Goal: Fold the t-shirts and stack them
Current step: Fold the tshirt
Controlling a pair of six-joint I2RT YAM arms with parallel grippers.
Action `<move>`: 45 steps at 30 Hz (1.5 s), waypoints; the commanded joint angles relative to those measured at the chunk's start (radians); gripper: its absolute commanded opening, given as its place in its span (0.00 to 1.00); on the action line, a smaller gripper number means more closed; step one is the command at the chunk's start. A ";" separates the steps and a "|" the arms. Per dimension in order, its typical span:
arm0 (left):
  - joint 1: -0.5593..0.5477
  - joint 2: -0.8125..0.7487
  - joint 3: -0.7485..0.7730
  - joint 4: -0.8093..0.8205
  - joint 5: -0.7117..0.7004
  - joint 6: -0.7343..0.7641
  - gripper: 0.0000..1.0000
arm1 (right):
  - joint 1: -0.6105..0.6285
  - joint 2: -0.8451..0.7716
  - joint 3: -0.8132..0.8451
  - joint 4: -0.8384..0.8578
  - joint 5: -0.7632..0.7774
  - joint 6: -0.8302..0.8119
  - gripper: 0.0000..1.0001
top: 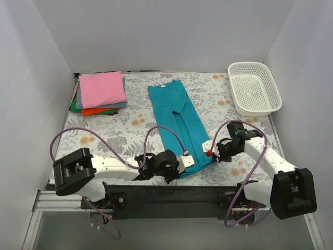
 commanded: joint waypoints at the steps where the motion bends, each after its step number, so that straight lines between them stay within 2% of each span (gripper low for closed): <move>1: -0.004 -0.078 -0.006 -0.051 0.067 0.028 0.14 | 0.007 -0.009 0.032 0.016 -0.024 0.117 0.01; 7: -0.001 -0.127 0.005 -0.112 0.007 0.085 0.00 | 0.010 0.060 0.137 0.020 -0.038 0.214 0.01; 16: 0.104 -0.171 0.016 -0.105 0.036 0.159 0.00 | 0.018 0.164 0.291 0.029 -0.050 0.261 0.01; 22: 0.277 -0.173 0.059 -0.085 0.132 0.202 0.00 | 0.025 0.287 0.426 0.050 -0.046 0.301 0.01; 29: 0.441 -0.089 0.129 -0.063 0.217 0.254 0.00 | 0.028 0.486 0.632 0.070 -0.015 0.336 0.01; 37: 0.627 0.121 0.318 -0.045 0.297 0.283 0.00 | 0.030 0.705 0.899 0.072 0.013 0.401 0.01; 45: 0.717 0.315 0.479 -0.092 0.337 0.295 0.00 | 0.033 0.905 1.120 0.075 0.033 0.479 0.01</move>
